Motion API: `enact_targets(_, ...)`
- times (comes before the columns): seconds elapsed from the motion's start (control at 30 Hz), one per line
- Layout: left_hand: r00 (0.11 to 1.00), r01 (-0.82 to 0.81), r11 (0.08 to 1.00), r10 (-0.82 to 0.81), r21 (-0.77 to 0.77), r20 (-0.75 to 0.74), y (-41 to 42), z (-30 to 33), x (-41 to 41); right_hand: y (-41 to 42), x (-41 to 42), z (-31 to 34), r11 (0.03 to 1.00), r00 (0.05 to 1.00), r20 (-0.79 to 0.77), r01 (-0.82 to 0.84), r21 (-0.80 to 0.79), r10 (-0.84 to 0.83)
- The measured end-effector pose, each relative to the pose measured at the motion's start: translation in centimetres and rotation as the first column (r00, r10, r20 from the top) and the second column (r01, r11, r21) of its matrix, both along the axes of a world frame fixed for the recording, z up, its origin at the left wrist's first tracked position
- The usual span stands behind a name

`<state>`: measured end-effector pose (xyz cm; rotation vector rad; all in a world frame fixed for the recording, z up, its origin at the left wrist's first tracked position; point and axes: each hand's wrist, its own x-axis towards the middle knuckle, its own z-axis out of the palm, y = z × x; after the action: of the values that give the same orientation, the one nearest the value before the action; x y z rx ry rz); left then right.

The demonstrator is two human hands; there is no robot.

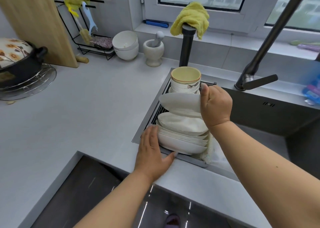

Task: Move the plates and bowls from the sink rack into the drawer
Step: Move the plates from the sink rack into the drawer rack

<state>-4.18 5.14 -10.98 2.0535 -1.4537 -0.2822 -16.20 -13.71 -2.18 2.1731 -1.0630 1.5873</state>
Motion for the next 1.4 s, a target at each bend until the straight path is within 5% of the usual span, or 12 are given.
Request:
enact_targets(0.13, 0.981, -0.166, 0.975, 0.148, -0.15, -0.123, 1.8, 2.6, -0.4, 2.6, -1.2, 3.2, 0.993, 0.99, 0.116, -0.067, -0.098, 0.078)
enact_targets(0.23, 0.844, -0.413, 0.897, 0.311, -0.159, -0.437, 3.1, 6.9, -1.2, 5.9, -1.8, 5.6, 0.976, 0.962, 0.194, -0.169, -0.141, 0.194)
enact_targets(0.33, 0.426, -0.506, 0.863, 0.237, -0.013, -0.873, 4.3, 11.2, -2.0, 9.9, -2.7, 7.3, 0.936, 0.92, 0.206, -0.3, -0.182, 0.335)
enact_targets(0.43, -0.091, -0.383, 0.917, 0.081, 0.11, -0.993, 7.1, 13.9, -3.3, 14.2, -3.9, 7.8, 0.897, 0.878, 0.199, -0.407, -0.172, 0.436)
enact_targets(0.53, -0.294, -0.337, 0.934, 0.015, 0.119, -0.956, 11.1, 15.1, -4.7, 18.4, -5.1, 7.7, 0.856, 0.835, 0.193, -0.492, -0.16, 0.516)
enact_targets(0.8, -0.234, -0.598, 0.781, 0.043, 0.179, -0.971, 22.3, 15.5, -7.3, 27.2, -5.2, 7.4, 0.676, 0.733, 0.274, -0.68, 0.283, 0.623)
enact_targets(0.97, -0.216, -0.769, 0.613, 0.015, 0.18, -0.976, 30.5, 15.8, -7.0, 32.9, -2.7, 7.6, 0.511, 0.777, 0.285, -0.597, 0.619, 0.562)
enact_targets(1.03, -0.196, -0.817, 0.55, 0.018, 0.173, -0.98, 34.0, 15.7, -6.8, 35.3, -1.5, 7.3, 0.311, 0.782, 0.336, -0.544, 0.779, 0.525)
enact_targets(1.1, -0.185, -0.857, 0.487, 0.017, 0.17, -0.983, 37.6, 15.9, -6.9, 38.4, -0.2, 7.4, -0.045, 0.749, 0.457, -0.499, 0.865, 0.48)
enact_targets(1.2, -0.156, -0.902, 0.402, 0.04, 0.159, -0.987, 43.2, 15.7, -7.3, 44.1, 0.8, 7.3, -0.459, 0.673, 0.62, -0.438, 0.773, 0.403)
enact_targets(1.27, -0.159, -0.925, 0.337, 0.072, 0.174, -0.985, 47.1, 15.1, -7.6, 47.9, 1.2, 7.0, -0.575, 0.612, 0.683, -0.413, 0.706, 0.399)
enact_targets(1.4, -0.231, -0.945, 0.206, 0.133, 0.254, -0.964, 55.6, 12.7, -7.7, 55.6, 2.5, 6.4, -0.63, 0.57, 0.683, -0.335, 0.7, 0.456)
